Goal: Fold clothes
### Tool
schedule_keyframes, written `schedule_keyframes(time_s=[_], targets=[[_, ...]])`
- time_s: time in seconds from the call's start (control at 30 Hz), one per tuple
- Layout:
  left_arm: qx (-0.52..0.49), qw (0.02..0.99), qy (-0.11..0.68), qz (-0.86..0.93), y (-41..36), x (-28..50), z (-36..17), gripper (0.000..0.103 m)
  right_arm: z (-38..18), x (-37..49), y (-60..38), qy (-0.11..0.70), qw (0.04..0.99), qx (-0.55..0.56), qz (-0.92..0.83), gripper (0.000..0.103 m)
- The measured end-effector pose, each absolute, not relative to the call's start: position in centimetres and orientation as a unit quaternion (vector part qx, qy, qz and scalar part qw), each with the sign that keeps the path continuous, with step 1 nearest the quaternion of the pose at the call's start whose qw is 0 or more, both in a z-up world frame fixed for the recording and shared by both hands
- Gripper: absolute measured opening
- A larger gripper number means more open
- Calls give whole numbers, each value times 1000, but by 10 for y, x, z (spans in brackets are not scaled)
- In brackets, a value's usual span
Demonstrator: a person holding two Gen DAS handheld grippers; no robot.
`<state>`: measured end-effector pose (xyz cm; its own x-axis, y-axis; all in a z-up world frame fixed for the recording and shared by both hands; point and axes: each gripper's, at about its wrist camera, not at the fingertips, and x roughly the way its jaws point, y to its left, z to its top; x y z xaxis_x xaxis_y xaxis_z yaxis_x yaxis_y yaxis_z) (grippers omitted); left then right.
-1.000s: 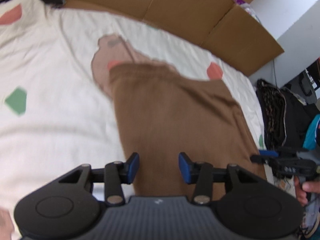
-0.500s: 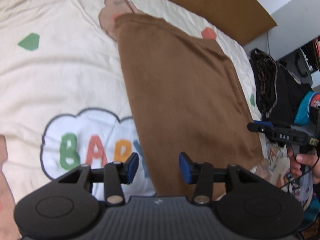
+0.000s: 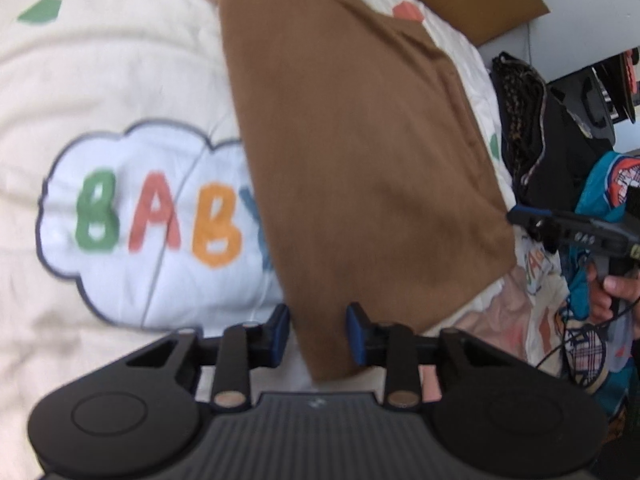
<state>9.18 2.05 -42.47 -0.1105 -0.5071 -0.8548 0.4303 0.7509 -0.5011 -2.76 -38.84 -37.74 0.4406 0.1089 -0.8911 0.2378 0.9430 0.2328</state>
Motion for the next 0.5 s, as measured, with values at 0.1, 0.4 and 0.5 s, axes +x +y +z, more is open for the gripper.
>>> schedule_keyframes(time_s=[0.1,0.4,0.5], targets=[[-16,655,669,-350,22,85,-431,28,-373,-31,-387,520,833,187,-33,38],[-15,649,669,-362,32,80,-425,26,-396,-30,-365,553,817,163,-21,38],[-28,658,659,-362,38,83,-422,40,-399,-35,-368,555,813,172,-24,39]])
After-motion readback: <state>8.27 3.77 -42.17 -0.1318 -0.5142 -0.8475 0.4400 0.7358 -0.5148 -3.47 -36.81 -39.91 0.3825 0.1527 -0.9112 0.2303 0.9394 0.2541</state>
